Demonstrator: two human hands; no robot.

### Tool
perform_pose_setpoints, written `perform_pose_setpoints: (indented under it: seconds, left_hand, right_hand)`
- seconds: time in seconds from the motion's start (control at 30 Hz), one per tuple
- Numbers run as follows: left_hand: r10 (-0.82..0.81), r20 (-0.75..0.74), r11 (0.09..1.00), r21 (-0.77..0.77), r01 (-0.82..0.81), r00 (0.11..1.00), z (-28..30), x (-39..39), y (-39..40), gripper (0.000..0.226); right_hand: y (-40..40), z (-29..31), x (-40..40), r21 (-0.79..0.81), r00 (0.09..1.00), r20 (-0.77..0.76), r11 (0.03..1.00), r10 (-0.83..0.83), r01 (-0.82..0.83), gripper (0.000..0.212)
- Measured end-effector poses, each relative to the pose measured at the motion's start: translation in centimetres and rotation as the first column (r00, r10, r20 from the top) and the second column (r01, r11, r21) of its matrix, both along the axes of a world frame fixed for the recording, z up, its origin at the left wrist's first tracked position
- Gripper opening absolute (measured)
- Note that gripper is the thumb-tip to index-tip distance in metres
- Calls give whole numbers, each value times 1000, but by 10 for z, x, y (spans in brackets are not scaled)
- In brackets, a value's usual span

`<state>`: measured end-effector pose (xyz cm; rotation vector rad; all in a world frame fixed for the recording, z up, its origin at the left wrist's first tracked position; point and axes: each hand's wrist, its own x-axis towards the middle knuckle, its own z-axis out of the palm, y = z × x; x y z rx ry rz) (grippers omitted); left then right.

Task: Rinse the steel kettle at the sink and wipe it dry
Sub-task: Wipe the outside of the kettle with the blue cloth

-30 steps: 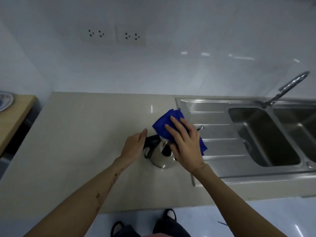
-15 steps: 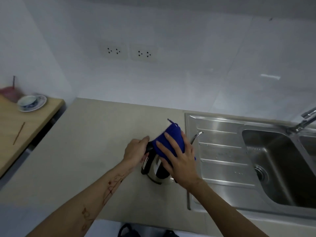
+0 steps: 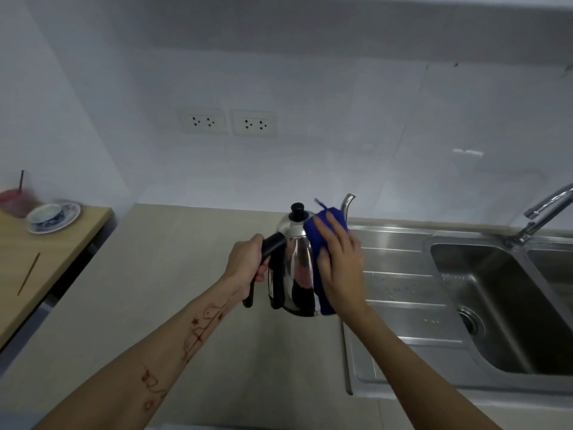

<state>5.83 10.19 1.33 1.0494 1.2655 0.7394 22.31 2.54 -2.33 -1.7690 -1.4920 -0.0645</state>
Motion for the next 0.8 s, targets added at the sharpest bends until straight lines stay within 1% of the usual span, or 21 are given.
perform_pose_setpoints:
  seconds: [0.03, 0.07, 0.1, 0.13, 0.17, 0.2, 0.23, 0.27, 0.3, 0.33, 0.37, 0.43, 0.47, 0.5, 0.53, 0.6, 0.7, 0.73, 0.77, 0.8]
  left_hand:
    - [2, -2, 1000, 5, -2, 1000, 2, 1, 1, 32]
    - [8, 3, 1000, 1, -8, 1000, 3, 1, 1, 32]
    - [17, 16, 1000, -9, -17, 1000, 3, 1, 2, 32]
    - [21, 28, 1000, -20, -20, 999, 3, 0, 2, 33]
    - [15, 33, 1000, -27, -14, 999, 3, -2, 0, 35]
    - [2, 30, 1000, -27, -1, 1000, 2, -3, -1, 36]
    - [-12, 24, 1000, -21, 13, 1000, 2, -3, -3, 36]
    - [-24, 18, 1000, -15, 24, 1000, 2, -3, -4, 35]
    - [-30, 16, 999, -11, 30, 999, 3, -3, -5, 35]
    - [-30, 18, 1000, -7, 31, 999, 3, -4, -5, 34]
    - [-25, 23, 1000, -5, 25, 999, 4, -5, -5, 34]
    - [-11, 34, 1000, -8, 12, 999, 6, -8, -4, 35]
    - [-12, 31, 1000, -7, 12, 999, 7, -9, -3, 35]
    - [-18, 23, 1000, -4, 18, 1000, 7, -10, -3, 34]
    - [-25, 14, 1000, -3, 25, 1000, 6, -10, -4, 34]
    - [-29, 12, 1000, -8, 29, 1000, 3, -11, -6, 34]
    - [-21, -7, 1000, 13, 21, 1000, 0, -13, -7, 35]
    - [-19, -34, 999, 33, 20, 999, 0, -13, -7, 35]
    - [-16, -66, 998, 56, 19, 998, 0, -13, -6, 35]
    - [-12, -101, 997, 78, 20, 995, 1, -13, -6, 34]
  right_hand:
    - [6, 12, -14, -29, 992, -104, 997, -68, 65, 49]
    - [8, 20, -29, -37, 990, -96, 994, -104, 101, 49]
    - [6, 20, -42, -6, 995, -10, 995, -98, 98, 47]
    - [0, 12, -50, 28, 991, 117, 998, -60, 57, 46]
    - [-8, 3, -52, 57, 979, 204, 998, -17, 6, 46]
    - [-14, -3, -50, 81, 978, 208, 996, 6, -23, 48]
    - [-15, -3, -46, 95, 991, 131, 995, -9, -4, 48]
    - [-11, 4, -43, 76, 998, -27, 996, -50, 52, 49]
    - [-2, 14, -43, 31, 973, -209, 994, -100, 108, 49]
    - [7, 26, -44, -17, 936, -325, 991, -133, 135, 49]
    - [11, 34, -48, -50, 930, -337, 989, -149, 140, 50]
    - [7, 29, -55, -34, 985, -130, 993, -116, 112, 58]
    - [2, 23, -58, -26, 995, -52, 996, -90, 88, 61]
    - [-5, 16, -58, -24, 997, -27, 997, -77, 77, 61]
    - [-10, 13, -56, -23, 996, -45, 997, -74, 73, 60]
    - [-8, 18, -47, -35, 985, -154, 997, -71, 67, 58]
    - [14, 44, -25, -82, 947, -322, 996, 9, -37, 49]
    - [22, 53, -14, -136, 936, -349, 987, 38, -91, 43]
    - [30, 65, -4, -233, 930, -362, 960, 62, -154, 38]
    - [38, 78, 5, -344, 926, -370, 914, 80, -216, 36]
